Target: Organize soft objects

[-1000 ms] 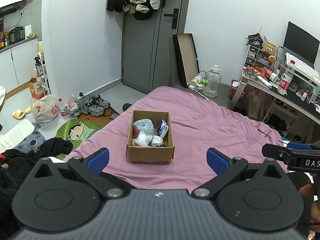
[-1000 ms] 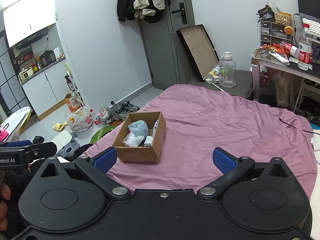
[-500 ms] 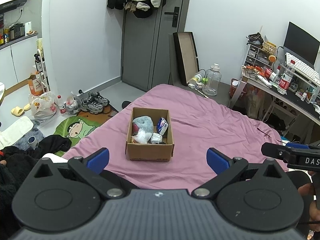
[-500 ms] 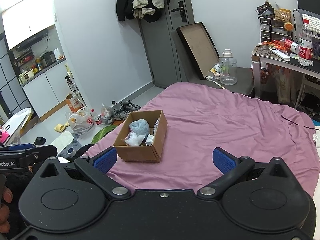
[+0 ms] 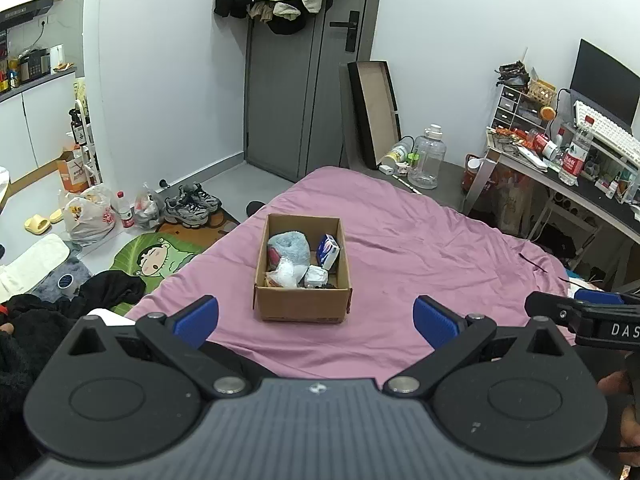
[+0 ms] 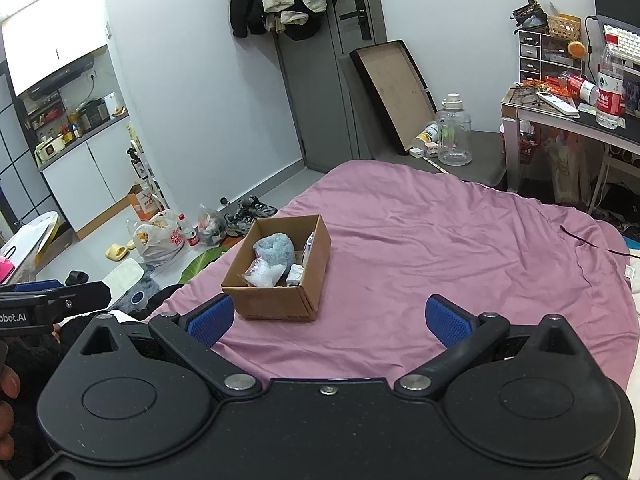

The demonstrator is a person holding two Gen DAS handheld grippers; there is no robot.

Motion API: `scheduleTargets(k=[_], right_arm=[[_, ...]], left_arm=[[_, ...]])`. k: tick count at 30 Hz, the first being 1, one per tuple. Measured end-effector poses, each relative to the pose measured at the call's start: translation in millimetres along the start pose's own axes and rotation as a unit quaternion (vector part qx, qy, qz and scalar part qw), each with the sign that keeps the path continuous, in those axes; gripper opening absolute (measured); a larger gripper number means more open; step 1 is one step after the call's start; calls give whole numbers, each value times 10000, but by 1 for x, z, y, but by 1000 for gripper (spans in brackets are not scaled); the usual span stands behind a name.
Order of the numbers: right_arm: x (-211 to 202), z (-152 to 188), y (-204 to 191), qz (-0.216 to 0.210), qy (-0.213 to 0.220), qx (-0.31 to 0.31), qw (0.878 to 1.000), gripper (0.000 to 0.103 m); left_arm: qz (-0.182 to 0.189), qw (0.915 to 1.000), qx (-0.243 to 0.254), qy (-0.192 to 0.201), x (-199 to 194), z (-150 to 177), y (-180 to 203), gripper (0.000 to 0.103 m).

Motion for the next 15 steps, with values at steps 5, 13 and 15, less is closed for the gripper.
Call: scheduleTargets(k=[5, 13, 15], right_arm=[[3, -1, 6, 56, -1, 55, 10000, 103], [20, -2, 5, -104, -11, 155, 9998, 103], [29, -2, 6, -173, -13, 287, 9994, 103]], left_arm=[[-59, 10000, 27, 74, 7, -2, 0, 103], [-73, 9998, 64, 161, 25, -4, 2, 103], [-49, 9998, 82, 200, 31, -6, 1, 103]])
Point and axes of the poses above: each gripper's, at about its wrist camera, not at the fingertips, and x roughly the way its jaws point, y to its right, z to its underside, the point moved 9 cm from there along x, roughly the way its jaws point, and after that the axes turned 14 degrees about -y, right-handed, at the moved point
